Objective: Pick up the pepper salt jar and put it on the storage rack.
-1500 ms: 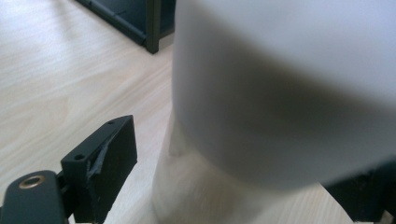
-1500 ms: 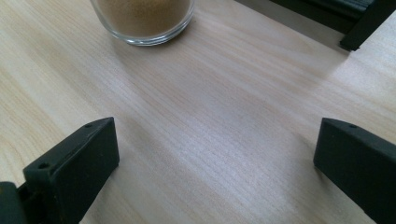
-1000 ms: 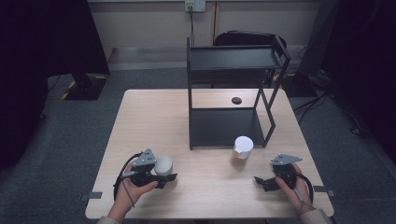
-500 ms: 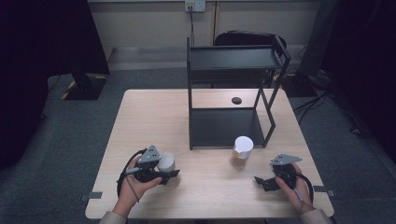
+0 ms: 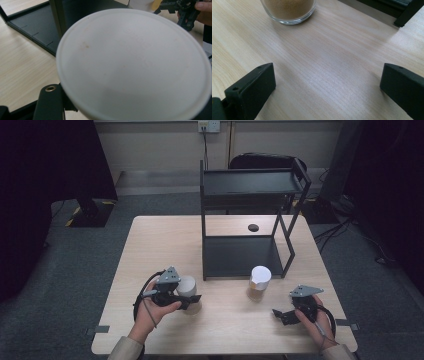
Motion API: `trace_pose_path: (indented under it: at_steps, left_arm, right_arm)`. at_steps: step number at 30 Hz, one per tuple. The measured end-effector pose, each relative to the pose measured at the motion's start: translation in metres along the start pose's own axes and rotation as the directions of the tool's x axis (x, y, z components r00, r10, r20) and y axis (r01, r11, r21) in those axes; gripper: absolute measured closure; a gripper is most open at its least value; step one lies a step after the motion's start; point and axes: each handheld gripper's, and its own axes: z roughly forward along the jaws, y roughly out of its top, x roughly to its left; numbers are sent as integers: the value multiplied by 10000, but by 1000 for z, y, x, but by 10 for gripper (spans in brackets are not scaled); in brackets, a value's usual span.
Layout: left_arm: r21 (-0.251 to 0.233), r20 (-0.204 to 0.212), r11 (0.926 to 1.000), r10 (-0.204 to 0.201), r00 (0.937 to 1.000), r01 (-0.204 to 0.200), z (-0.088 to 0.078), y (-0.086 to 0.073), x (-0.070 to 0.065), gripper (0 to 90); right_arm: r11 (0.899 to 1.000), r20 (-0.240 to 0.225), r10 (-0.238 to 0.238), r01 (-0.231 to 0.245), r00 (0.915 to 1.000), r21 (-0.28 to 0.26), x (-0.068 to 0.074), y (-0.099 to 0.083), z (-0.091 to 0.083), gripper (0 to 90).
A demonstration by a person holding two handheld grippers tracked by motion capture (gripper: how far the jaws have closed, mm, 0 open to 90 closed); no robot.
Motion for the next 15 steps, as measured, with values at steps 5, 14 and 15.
trace_pose_path:
  at_steps: [5,14,15]
  left_arm:
    - [110,238,9999,43,9997,-45,5,15,3,346]
    - [300,473,9994,180,9987,-194,14,40,4,347]
    - [292,492,9994,179,9986,-193,15,42,4,347]
  right_arm:
    - [10000,0,0,0,10000,0,0,0,0,0]
    - [10000,1,0,0,10000,1,0,0,0,0]
    - [10000,0,-1,1,10000,1,0,0,0,0]
